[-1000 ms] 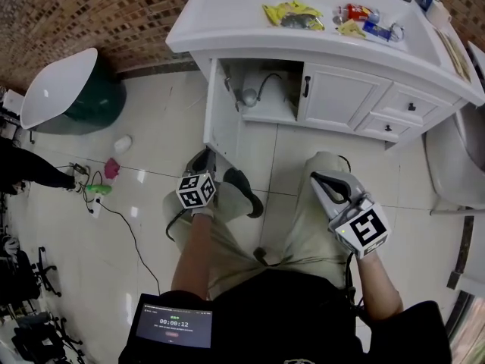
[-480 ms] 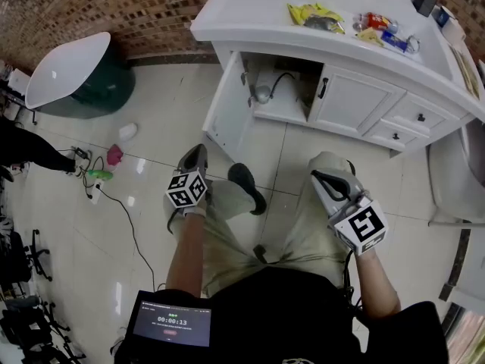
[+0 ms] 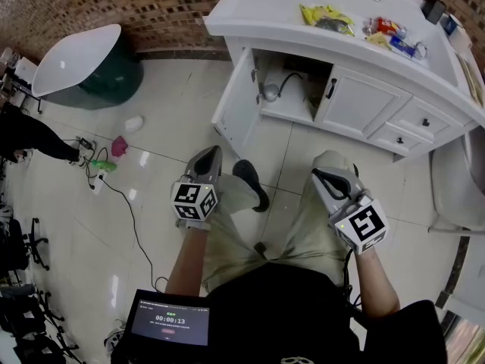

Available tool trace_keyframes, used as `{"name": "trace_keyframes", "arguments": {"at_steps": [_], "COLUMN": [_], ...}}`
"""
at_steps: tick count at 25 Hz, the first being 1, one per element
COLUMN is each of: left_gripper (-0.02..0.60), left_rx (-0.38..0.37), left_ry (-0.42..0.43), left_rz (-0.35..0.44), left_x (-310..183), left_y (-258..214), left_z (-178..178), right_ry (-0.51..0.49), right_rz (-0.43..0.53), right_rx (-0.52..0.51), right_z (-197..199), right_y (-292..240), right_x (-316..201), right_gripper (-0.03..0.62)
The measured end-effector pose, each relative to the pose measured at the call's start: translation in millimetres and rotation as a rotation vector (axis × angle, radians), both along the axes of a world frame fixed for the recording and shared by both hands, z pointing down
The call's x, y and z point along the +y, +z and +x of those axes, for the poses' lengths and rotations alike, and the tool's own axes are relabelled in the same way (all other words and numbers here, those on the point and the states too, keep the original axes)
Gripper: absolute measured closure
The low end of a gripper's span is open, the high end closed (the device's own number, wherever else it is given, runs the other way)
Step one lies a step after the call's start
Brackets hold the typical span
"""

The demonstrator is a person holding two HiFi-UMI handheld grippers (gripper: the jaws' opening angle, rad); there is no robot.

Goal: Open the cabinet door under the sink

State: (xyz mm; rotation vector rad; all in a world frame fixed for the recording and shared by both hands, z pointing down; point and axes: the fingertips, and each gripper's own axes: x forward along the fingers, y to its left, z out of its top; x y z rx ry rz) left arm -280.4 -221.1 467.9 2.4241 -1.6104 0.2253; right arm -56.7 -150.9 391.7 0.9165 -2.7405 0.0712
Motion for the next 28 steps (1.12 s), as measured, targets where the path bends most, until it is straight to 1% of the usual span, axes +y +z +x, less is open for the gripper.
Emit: {"name": "trace_keyframes", "arguments": {"at_steps": [5, 8, 10, 15, 19, 28], "left_gripper": [0.566, 0.566, 0.566, 0.566, 0.566, 0.566], "left_rx": [0.030, 0.027, 0.026, 0.036, 0.031, 0.042], "left_ry": [0.046, 0.096, 0.117, 0.131, 0.138, 0.170], "left_rz": [0.046, 0.055, 0.060, 0.072, 0.060, 0.070], "left_x": [17.7, 31.3, 36.2, 43.2, 47.2, 58.6], "left_y": [-24.9, -29.9, -33.1, -41.7, -39.8, -48.1], "left_z": [38.6, 65.3, 75.8, 83.3, 83.0, 96.5], "right_ry": [-0.023, -0.032, -0.038, -0.060, -0.077, -0.082], "right_rz": [-0.014, -0.009, -0.018, -0.023, -0.021, -0.012], "right_rx": [-0.008, -0.002, -0.009, -0.008, -0.006, -0.005], "right_z": [-5.3, -10.3, -10.9, -15.7, -19.8, -21.1], "right_y": [1.3, -2.4, -1.2, -3.4, -3.6, -2.6], "right_x": [4.6, 6.7, 8.1, 12.2, 15.9, 23.8], "right_gripper": [0.603, 0.603, 0.603, 0.603, 0.603, 0.603]}}
